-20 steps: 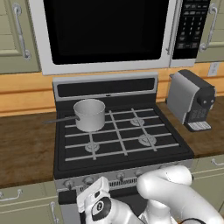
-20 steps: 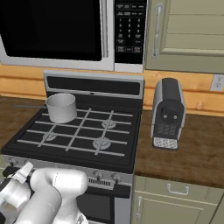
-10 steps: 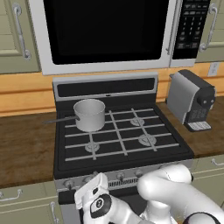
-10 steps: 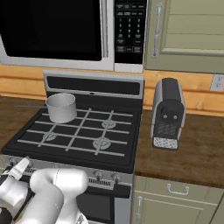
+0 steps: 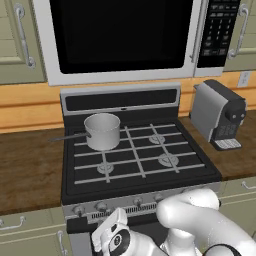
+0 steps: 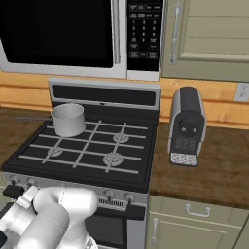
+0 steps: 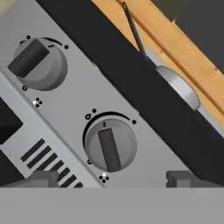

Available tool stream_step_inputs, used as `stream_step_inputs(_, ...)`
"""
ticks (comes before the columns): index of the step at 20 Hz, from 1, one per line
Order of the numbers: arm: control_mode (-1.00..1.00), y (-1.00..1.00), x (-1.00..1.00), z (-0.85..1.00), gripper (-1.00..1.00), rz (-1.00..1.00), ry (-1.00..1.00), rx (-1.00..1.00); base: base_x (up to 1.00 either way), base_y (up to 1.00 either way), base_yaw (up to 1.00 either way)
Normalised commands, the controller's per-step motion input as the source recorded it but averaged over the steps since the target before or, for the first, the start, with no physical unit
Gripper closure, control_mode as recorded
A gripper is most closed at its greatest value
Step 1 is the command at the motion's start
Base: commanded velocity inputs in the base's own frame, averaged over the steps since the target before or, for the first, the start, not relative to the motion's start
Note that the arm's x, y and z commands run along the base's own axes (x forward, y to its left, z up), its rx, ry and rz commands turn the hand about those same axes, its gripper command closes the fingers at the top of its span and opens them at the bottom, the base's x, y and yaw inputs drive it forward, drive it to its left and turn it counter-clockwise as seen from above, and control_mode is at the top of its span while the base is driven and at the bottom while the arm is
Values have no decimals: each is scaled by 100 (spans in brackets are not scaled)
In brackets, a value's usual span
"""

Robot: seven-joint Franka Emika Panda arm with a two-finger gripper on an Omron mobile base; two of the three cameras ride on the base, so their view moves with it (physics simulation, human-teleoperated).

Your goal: Turn off the rear left burner of the stove.

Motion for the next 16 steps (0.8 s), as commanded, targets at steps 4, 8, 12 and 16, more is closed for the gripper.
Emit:
stream_step_inputs(4, -100, 22, 17, -23, -100, 0, -4, 0, 0, 0, 0)
stream_step_inputs(8, -100, 22, 15, 1, -100, 0, -3, 0, 0, 0, 0)
stream_step_inputs(12, -100, 0, 10, 15, -100, 0, -8, 0, 0, 0, 0)
stream_step_inputs(16, -100, -12, 25, 7, -100, 2, -6, 3, 0, 0, 0)
